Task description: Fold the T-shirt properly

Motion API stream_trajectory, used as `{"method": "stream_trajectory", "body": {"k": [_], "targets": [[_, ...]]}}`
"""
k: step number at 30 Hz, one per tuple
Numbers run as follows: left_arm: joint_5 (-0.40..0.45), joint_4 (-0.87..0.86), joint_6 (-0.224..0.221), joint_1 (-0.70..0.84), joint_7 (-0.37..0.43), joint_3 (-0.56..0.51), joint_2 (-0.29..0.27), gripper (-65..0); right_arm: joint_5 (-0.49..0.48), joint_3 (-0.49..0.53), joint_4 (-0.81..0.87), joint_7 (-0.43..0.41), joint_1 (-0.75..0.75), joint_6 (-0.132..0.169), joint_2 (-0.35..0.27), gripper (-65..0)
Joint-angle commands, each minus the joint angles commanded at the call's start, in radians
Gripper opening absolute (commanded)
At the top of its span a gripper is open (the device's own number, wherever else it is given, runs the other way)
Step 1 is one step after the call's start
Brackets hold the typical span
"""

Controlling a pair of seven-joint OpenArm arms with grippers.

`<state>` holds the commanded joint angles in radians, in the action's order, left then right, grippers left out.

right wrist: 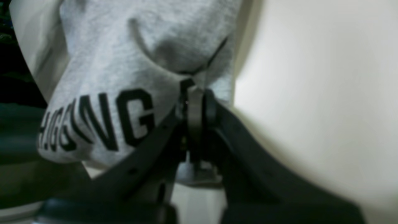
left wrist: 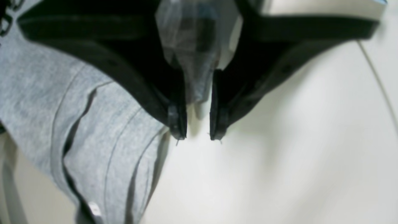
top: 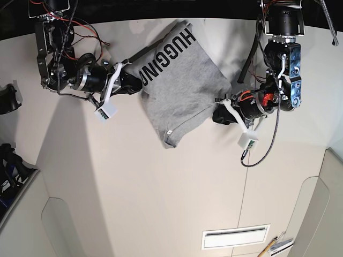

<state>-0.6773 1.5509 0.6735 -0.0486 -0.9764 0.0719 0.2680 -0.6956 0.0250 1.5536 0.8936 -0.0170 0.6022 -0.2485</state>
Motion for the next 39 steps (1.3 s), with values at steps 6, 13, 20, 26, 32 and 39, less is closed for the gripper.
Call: {"method": "stream_trajectory", "body": {"k": [6, 13, 20, 26, 32, 39], "targets": [[-0.075, 0.272, -0.011, 0.159, -0.042, 0.002, 0.100, -51.5, 0.018, -0.069, 0.000, 0.000, 0.009, 0.000, 0.000, -65.0], [-0.073, 0.304, -0.006, 0.339, -0.014, 0.001, 0.080, -51.5, 0.017, -0.087, 0.000, 0.001, 0.007, 0.000, 0.000, -65.0], [-0.028, 0.155, -0.007, 0.236, 0.014, 0.000, 0.014, -51.5, -0.030, -0.084, 0.000, 0.028, -0.018, 0.000, 0.020, -65.0], [-0.028, -0.035, -0.005, 0.066, 0.014, 0.000, 0.014, -51.5, -0.053, -0.083, 0.000, 0.032, -0.069, 0.001, 0.077, -65.0], [-0.029, -0.093, -0.004, 0.001, -0.001, 0.000, 0.015, -51.5, -0.057, -0.083, 0.000, 0.032, -0.097, 0.000, 0.119, -65.0], [-0.139, 0.058, -0.004, 0.022, -0.068, 0.001, 0.102, -51.5, -0.057, -0.149, 0.040, 0.080, -0.098, 0.000, 0.115, -65.0]]}}
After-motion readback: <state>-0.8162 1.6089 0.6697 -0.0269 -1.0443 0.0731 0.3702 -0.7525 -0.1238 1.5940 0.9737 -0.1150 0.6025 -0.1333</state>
